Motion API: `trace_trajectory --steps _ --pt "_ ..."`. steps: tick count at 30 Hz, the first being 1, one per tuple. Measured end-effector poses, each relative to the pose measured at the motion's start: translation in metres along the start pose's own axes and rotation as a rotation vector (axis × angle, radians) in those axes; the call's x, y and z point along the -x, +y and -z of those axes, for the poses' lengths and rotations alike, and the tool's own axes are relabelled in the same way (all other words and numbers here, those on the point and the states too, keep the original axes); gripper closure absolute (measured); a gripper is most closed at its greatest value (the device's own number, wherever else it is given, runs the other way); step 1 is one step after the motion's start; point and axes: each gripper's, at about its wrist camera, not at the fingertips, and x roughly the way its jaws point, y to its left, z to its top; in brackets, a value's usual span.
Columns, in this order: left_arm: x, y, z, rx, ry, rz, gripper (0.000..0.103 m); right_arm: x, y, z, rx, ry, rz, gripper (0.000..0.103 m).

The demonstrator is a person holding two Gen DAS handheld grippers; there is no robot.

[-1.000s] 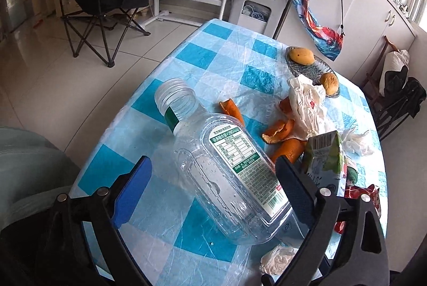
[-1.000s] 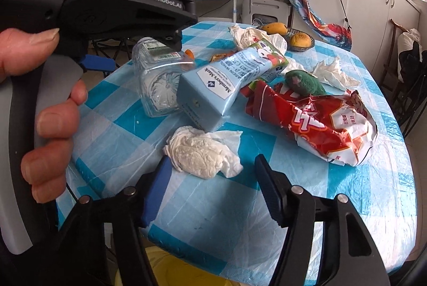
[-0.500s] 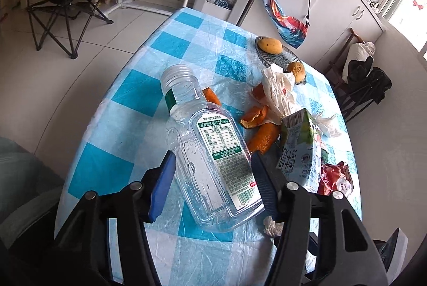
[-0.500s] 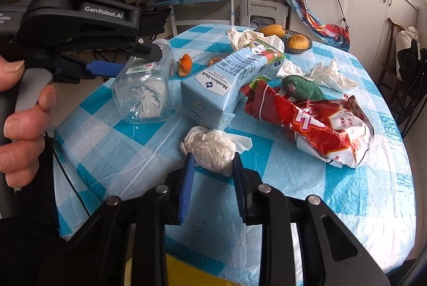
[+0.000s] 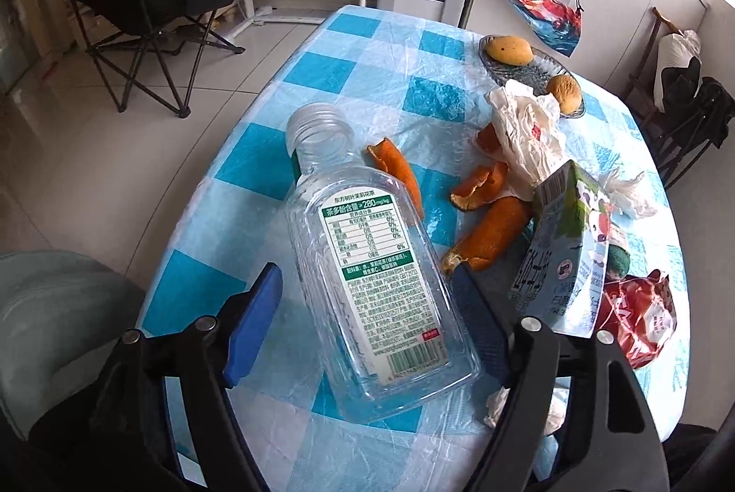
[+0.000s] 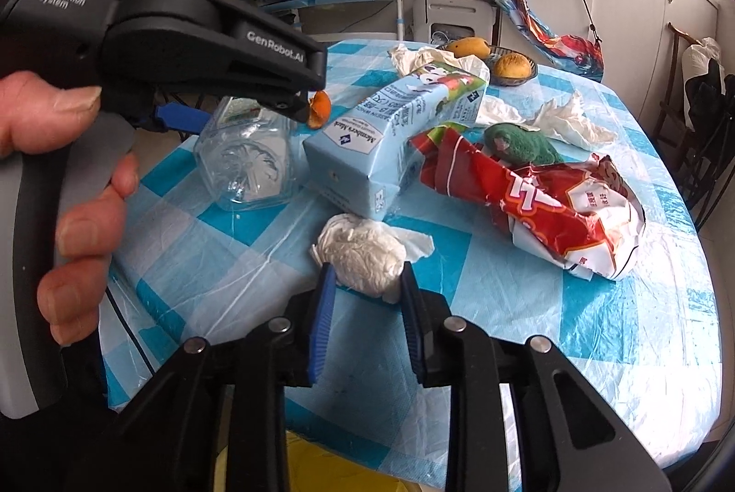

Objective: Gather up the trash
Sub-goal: 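Grasp the clear plastic bottle with the left tool while the right tool grasps the white tissue, then carry bottle and tissue over the yellow basin and open both tools to drop them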

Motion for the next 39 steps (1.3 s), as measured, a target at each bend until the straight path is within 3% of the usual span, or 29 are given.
trace_trajectory --steps 2,6,19,29,39 --pt "-0.001 0.011 0.006 0.019 0.007 0.023 0.050 0.000 -0.003 0.000 -0.010 0.000 -0.004 0.076" --pt "0.008 0.034 0.018 0.055 -0.035 0.106 0.051 0.001 -0.006 0.001 -0.031 0.003 -0.010 0.079" --pt "0.067 0.069 0.080 0.059 -0.135 0.228 0.051 0.038 0.000 0.008 -0.036 0.004 -0.060 0.080" --pt "0.095 0.079 0.133 0.037 -0.100 0.284 0.051 0.068 0.024 0.041 0.036 0.093 -0.121 0.080" --pt "0.102 0.079 0.162 -0.007 -0.056 0.293 0.051 0.075 0.043 0.068 0.089 0.204 -0.141 0.077"
